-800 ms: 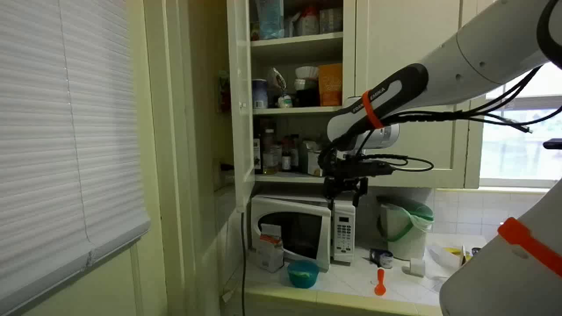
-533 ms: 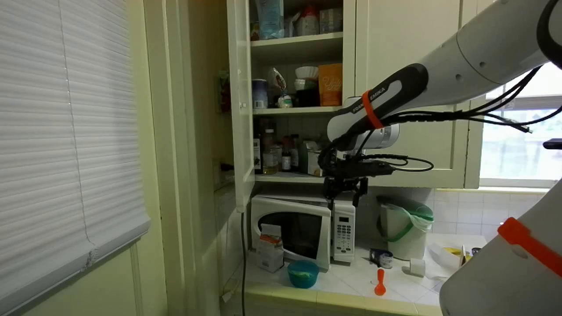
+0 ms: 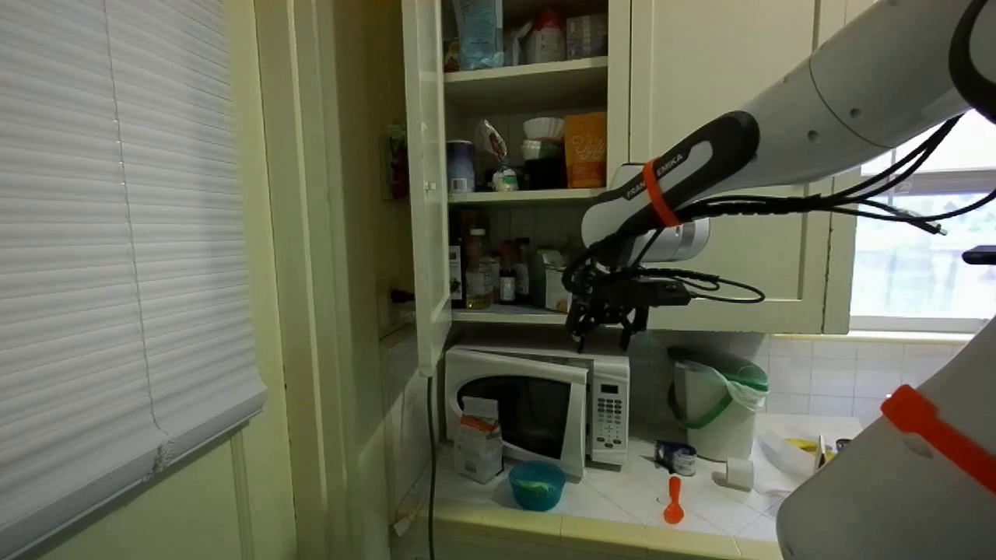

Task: Get the white box from the cabinet and place it on the counter.

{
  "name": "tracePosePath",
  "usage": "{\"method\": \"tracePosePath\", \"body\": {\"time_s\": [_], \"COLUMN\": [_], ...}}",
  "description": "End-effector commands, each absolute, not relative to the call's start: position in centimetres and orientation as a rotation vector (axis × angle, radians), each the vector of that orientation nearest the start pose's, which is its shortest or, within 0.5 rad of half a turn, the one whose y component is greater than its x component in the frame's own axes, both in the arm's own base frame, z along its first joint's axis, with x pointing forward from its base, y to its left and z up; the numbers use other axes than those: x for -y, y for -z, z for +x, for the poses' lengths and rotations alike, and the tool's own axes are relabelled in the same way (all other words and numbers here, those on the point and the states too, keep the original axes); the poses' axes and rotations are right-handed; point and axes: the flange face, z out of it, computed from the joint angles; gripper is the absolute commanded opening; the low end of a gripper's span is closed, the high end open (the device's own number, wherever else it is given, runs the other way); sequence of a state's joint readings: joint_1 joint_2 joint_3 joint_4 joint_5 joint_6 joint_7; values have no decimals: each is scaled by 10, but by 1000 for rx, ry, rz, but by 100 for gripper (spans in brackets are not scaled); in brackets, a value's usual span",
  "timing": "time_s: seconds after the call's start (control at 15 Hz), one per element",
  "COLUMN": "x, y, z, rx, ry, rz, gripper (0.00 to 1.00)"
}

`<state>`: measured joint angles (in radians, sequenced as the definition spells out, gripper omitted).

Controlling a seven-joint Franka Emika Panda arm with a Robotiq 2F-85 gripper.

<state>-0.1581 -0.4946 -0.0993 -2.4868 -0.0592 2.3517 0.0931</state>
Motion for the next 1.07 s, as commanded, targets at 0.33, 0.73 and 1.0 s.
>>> {"method": "tracePosePath", "body": {"time_s": [0.33,0.73,1.0], "x": [111,111,108], "y": [-557,-577,-576], "z": [446,470,463], "rx": [-1057,-1477,-1356], "ry": [869,930,924], "rz": [-2799,-2565,-2622], "gripper": [100,100,100]}}
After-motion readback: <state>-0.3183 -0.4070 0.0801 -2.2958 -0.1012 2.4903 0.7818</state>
